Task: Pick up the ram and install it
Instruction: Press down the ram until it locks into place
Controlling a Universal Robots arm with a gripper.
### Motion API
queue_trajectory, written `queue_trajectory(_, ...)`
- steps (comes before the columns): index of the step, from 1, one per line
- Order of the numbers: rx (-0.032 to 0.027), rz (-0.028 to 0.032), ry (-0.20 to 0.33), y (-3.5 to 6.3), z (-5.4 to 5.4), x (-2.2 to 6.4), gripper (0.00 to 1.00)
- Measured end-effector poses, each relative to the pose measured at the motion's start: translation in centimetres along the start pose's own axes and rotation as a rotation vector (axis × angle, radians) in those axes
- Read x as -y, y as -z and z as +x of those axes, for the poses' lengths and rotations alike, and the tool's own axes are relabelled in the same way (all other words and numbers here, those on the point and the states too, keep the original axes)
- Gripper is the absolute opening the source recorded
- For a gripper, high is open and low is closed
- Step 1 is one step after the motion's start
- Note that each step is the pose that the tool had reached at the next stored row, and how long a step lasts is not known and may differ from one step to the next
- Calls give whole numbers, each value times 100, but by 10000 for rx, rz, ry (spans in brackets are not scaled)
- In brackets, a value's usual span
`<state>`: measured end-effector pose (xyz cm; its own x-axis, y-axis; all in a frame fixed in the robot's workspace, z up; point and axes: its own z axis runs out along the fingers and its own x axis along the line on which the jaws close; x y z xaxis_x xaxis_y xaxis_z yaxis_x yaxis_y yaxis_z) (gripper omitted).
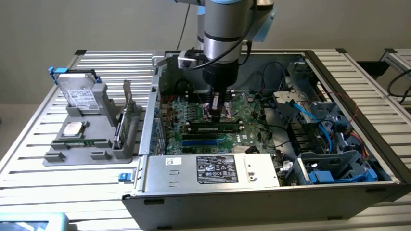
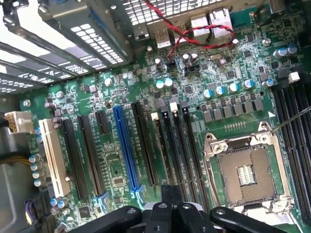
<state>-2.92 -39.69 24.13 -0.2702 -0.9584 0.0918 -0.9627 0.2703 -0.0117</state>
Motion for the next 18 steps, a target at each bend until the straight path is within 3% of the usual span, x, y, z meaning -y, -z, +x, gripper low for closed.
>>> queue_trajectory(11,-16,-136,-1479,-1,-1,0,11)
queue_trajectory(18,-69,-194,-2310,0,0,0,11)
